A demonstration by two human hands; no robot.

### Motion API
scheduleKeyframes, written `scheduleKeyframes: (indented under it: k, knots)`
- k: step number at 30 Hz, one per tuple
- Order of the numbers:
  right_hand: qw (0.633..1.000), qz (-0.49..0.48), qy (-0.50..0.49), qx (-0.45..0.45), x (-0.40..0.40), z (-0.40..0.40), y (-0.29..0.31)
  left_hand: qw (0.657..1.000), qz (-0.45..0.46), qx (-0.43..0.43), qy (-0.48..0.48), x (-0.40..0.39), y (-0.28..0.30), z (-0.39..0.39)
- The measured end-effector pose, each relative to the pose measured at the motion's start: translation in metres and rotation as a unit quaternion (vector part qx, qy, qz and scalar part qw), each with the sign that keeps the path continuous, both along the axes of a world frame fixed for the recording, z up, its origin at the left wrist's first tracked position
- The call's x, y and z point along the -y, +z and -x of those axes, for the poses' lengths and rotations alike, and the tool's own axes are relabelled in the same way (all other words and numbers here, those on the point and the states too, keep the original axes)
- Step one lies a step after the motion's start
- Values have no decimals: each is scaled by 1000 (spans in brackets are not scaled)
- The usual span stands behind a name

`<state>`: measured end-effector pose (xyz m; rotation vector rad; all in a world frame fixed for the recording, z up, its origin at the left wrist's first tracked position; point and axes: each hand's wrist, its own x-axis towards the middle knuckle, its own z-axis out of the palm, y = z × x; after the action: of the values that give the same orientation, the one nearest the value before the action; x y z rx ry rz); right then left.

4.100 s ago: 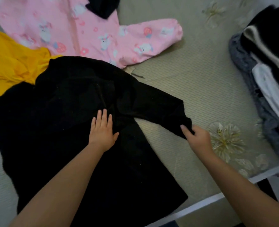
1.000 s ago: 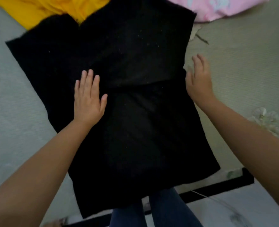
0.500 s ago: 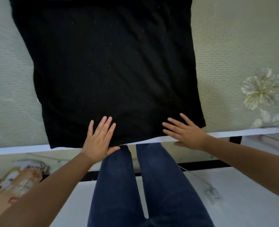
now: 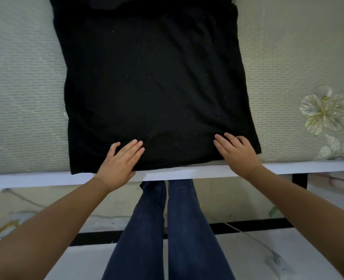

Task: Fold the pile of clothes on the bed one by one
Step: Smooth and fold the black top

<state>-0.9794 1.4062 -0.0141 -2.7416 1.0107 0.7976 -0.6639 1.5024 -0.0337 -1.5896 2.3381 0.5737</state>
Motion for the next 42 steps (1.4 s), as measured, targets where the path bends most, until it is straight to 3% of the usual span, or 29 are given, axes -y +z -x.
scheduleKeyframes:
  k: [5, 8, 12, 15, 18, 22, 24, 26, 29, 31, 34, 38, 42]
  knots:
    - [994, 97, -24, 51, -7, -21, -5, 996, 31, -61, 60, 8, -2, -5]
    - [994, 91, -27, 62, -9, -32, -5, 990, 31, -67, 118, 5, 1, -10]
    - [996, -21, -64, -65, -7, -35, -4, 981, -11, -48, 186, -8, 3, -34]
    - [990, -89, -75, -79, -9, -31, 11, 985, -92, -18, 147, -10, 18, -45]
    - [959, -221, -123, -130, -12, -32, 40, 968, -219, -18, 119, -11, 41, -47]
    - [885, -387, -160, -201, -9, -55, 73, 909, -405, -27, 100, -13, 73, -47]
    - [857, -421, -153, -255, -6, -71, 88, 889, -450, -12, 86, -13, 87, -52]
    - [864, -408, -148, -256, 1, -83, 98, 884, -459, 0, 90, -9, 97, -59]
    - [914, -336, -160, -162, 26, -89, 108, 916, -372, -4, 149, 11, 106, -74]
    - [945, -261, -168, -103, 53, -91, 111, 946, -252, 9, 205, 36, 110, -84]
    - [971, -141, -194, -22, 98, -93, 113, 961, -85, 51, 259, 81, 121, -90]
    - [965, -25, -250, 82, 152, -92, 117, 953, 13, 82, 290, 143, 130, -89]
    - [937, 5, -319, 143, 206, -84, 113, 945, 29, 114, 306, 206, 130, -93]
